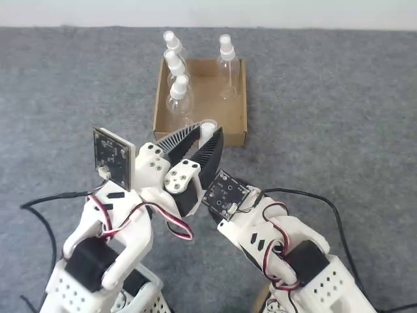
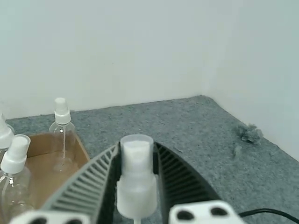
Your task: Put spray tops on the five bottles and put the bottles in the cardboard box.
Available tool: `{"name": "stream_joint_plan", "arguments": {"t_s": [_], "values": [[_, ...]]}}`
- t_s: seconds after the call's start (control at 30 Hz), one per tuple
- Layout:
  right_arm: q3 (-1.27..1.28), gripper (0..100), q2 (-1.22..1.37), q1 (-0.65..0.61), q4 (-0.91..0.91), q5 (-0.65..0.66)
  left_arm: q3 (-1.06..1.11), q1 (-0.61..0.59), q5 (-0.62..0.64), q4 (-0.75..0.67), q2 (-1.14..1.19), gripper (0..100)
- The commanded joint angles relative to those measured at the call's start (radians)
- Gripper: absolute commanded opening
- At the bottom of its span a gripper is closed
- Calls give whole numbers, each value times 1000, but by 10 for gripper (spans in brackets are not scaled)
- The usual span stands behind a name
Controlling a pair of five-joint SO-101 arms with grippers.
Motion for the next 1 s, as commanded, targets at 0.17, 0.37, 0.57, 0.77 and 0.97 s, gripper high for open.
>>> {"name": "stream_joint_plan", "arguments": {"t_s": [0.17, 0.37, 0.57, 0.77, 0.97], "values": [[-18, 45, 2, -4, -88, 12, 4, -57, 18, -34, -2, 12], [-8, 45, 2, -4, -110, 12, 1, -61, 18, -34, -2, 12], [8, 45, 2, -4, -128, 12, 13, -60, 18, -28, 0, 12], [3, 42, 2, -4, -122, 12, 33, -60, 18, -26, 0, 12], [-20, 45, 2, 30, -93, 6, 31, -61, 12, 8, 0, 12]]}}
